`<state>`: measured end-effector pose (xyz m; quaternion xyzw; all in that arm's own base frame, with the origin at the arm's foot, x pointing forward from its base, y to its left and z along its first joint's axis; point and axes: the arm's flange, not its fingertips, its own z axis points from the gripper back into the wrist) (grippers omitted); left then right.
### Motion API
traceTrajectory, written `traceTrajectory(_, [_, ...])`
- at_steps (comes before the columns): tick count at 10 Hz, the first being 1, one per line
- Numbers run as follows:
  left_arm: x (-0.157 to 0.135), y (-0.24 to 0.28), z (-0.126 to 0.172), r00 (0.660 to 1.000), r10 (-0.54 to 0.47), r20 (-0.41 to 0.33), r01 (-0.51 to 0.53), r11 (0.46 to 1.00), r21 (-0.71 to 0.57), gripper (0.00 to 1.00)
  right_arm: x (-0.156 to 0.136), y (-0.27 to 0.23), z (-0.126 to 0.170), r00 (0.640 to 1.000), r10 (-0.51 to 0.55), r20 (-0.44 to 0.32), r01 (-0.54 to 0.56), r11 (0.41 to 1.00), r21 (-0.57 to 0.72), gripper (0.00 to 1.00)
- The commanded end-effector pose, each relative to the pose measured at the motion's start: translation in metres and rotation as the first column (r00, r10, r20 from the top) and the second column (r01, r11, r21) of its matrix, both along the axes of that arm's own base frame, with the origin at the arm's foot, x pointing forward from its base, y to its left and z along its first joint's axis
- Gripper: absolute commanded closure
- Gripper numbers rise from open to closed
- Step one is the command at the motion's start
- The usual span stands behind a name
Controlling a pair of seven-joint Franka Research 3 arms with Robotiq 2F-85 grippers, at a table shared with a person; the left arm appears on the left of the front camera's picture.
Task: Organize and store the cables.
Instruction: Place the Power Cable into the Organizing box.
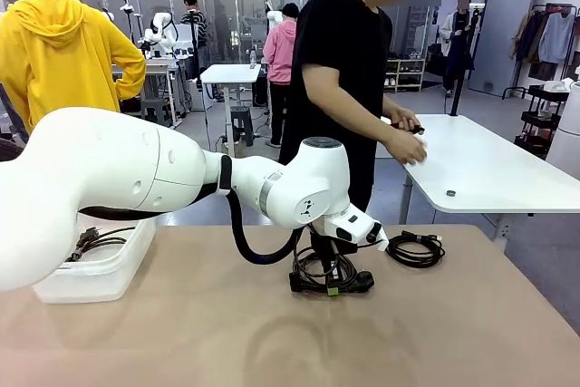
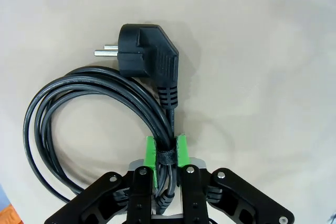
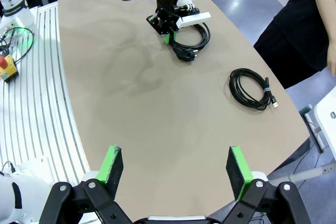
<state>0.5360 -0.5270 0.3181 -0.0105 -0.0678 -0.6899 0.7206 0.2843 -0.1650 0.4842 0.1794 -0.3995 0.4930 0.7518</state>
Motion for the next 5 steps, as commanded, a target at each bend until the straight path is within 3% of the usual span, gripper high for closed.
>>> traceTrajectory(1, [0.001,0.005,0.043,0.999,-0.030,-0.017,0.029,0.999,-0.037,0.91,0.000,-0.001,0.001,1.000,0.014,0.015,-0.014,1.000,0.002,0.00])
traceTrajectory(3, [-0.011,0.022,0.118,0.996,-0.076,0.042,0.079,0.994,-0.077,0.91,0.000,-0.001,0.001,1.000,0.014,0.015,-0.014,1.000,0.002,0.00])
traceTrajectory(5, [-0.025,0.041,0.161,0.994,-0.101,0.036,0.103,0.992,-0.069,0.91,0.000,-0.001,0.001,1.000,0.014,0.015,-0.014,1.000,0.002,0.00])
